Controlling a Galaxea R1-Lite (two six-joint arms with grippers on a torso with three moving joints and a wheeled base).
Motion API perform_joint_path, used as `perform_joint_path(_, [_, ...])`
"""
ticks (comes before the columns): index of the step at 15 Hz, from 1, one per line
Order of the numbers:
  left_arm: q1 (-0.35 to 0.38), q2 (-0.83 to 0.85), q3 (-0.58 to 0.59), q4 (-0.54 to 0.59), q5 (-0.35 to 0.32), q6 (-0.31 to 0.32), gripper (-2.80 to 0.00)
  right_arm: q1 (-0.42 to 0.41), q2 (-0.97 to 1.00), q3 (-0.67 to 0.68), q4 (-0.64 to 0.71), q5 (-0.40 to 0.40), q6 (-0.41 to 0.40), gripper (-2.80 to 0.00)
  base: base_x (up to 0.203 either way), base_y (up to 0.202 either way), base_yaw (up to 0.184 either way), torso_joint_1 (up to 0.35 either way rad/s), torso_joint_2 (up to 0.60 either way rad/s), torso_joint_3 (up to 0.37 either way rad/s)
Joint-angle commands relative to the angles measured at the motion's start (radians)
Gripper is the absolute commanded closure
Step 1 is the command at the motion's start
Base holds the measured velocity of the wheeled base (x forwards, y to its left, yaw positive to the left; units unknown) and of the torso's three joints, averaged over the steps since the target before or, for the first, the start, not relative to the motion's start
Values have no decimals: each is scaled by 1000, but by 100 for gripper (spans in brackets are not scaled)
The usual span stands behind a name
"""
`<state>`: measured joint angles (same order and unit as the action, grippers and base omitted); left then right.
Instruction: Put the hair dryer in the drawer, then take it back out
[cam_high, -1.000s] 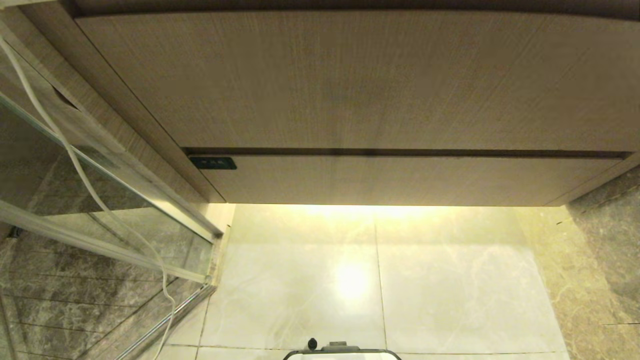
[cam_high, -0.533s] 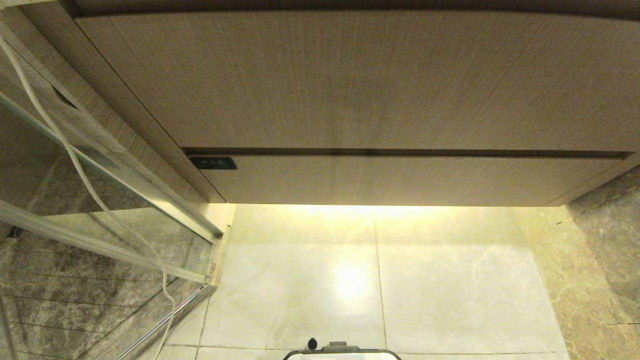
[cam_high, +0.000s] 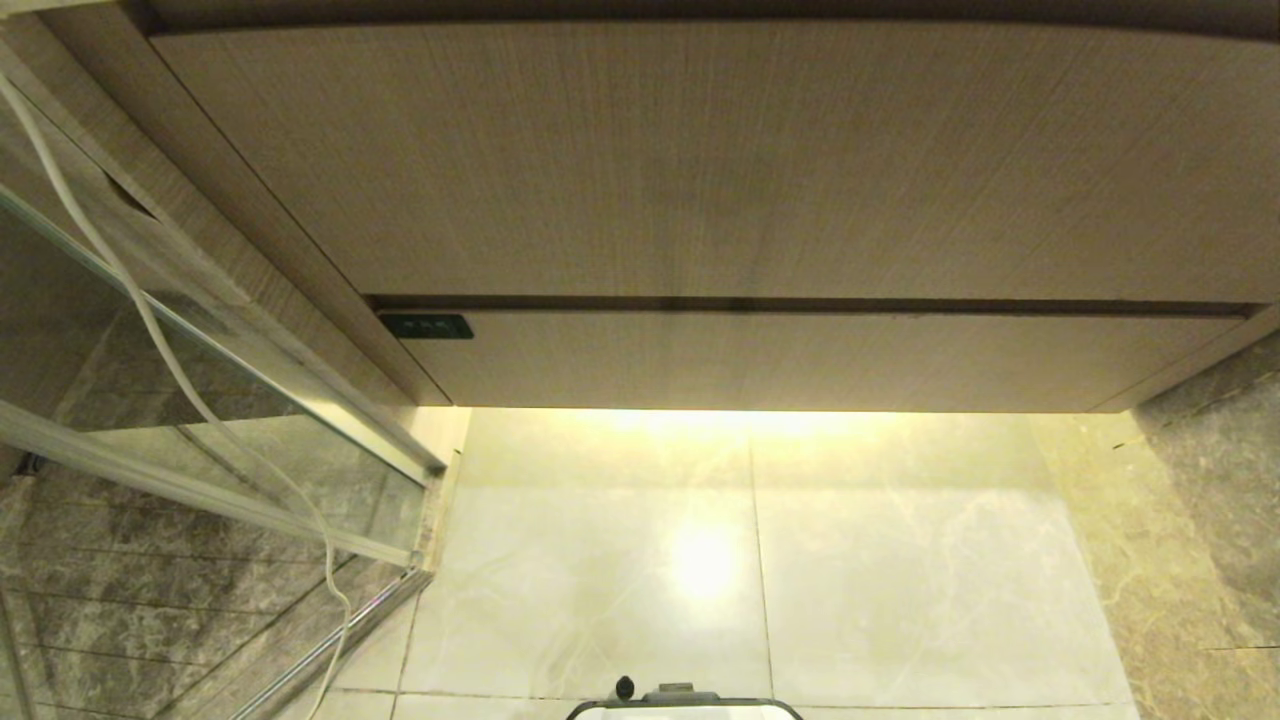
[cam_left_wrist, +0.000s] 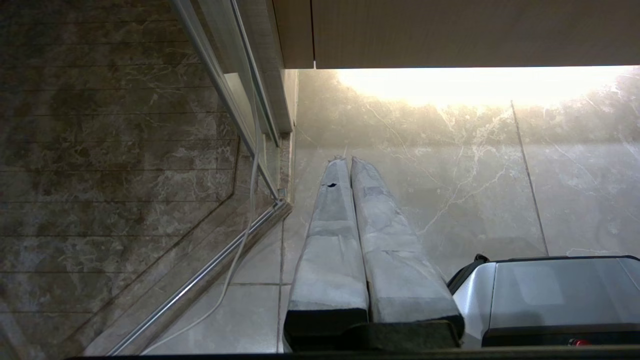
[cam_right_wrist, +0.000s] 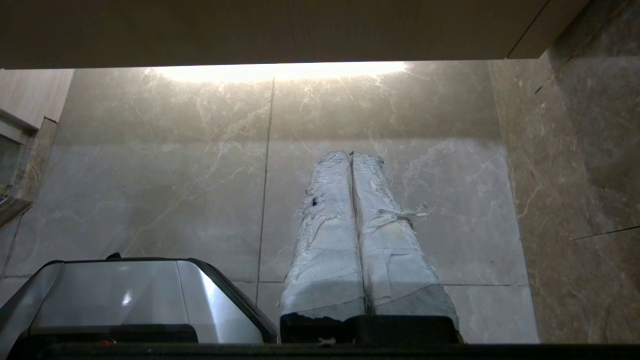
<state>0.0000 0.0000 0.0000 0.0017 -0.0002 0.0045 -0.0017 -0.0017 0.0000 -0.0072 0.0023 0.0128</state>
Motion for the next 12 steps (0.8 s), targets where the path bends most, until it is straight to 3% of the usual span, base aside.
perform_joint_path(1, [0,0,2,0,0,0,0,0,-1,3,0,1,1,0,0,0,0,0,0,0])
perform_joint_path(12, [0,0,0,0,0,0,0,0,-1,3,0,1,0,0,0,0,0,0,0,0])
